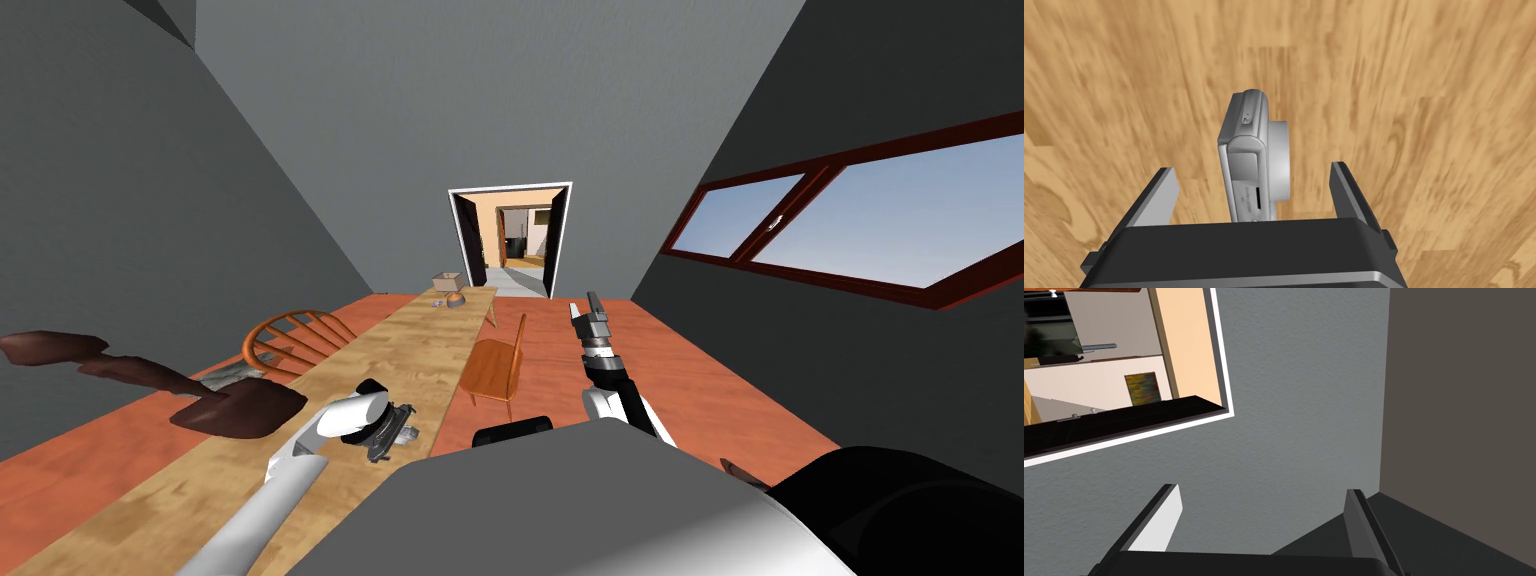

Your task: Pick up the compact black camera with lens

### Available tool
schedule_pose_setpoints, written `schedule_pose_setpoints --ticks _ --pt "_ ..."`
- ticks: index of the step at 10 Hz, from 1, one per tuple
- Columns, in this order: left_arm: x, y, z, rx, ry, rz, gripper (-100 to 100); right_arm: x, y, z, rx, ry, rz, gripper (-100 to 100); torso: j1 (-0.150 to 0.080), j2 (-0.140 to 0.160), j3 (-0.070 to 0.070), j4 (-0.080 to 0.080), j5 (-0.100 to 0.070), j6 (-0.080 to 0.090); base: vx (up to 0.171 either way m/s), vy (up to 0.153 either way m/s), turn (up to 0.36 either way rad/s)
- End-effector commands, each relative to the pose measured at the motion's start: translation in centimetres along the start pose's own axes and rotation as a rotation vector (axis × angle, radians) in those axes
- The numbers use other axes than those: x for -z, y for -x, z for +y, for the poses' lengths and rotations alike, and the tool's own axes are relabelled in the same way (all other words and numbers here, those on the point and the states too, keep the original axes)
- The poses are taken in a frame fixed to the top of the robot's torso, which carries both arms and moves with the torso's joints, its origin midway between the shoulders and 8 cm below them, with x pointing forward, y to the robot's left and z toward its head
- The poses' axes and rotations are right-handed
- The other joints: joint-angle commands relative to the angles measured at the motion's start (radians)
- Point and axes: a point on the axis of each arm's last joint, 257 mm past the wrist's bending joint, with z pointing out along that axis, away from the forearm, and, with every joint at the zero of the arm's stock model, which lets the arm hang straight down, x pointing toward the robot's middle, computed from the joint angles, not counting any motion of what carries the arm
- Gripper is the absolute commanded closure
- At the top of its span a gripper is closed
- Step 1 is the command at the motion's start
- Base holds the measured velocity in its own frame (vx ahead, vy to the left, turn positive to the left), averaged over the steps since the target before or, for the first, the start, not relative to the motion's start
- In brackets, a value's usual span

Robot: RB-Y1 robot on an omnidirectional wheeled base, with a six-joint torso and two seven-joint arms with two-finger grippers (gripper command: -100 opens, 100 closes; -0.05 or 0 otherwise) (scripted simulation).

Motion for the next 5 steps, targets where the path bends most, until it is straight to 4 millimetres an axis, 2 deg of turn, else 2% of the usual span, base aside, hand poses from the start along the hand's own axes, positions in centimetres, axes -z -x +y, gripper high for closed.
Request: schedule_pose_setpoints --ticks 1,3,4,5 --pt "-1.2 -0.3 0.2 0.010 -0.001 -0.001 -100 0.0 0.0 0.0 0.000 0.000 0.000 0 0.000 0.000 0.000 0.000 0.000 0.000 0.000 0.017 -0.063" --pt "-2.4 -0.6 0.5 0.019 0.000 -0.002 -100 0.0 0.0 0.0 0.000 0.000 0.000 0 0.001 0.001 0.000 0.000 0.000 0.000 -0.006 0.026 -0.067" --pt "-2.1 -0.5 0.3 0.015 0.001 -0.001 -100 0.0 0.0 0.0 0.000 0.000 0.000 0 0.001 0.001 0.001 0.000 0.000 0.000 -0.003 0.014 -0.011" --pt "-2.2 -0.5 0.3 0.015 -0.001 -0.002 100 0.0 0.0 0.0 0.000 0.000 0.000 0 0.000 0.001 0.001 0.000 0.000 0.000 0.000 0.000 0.000"
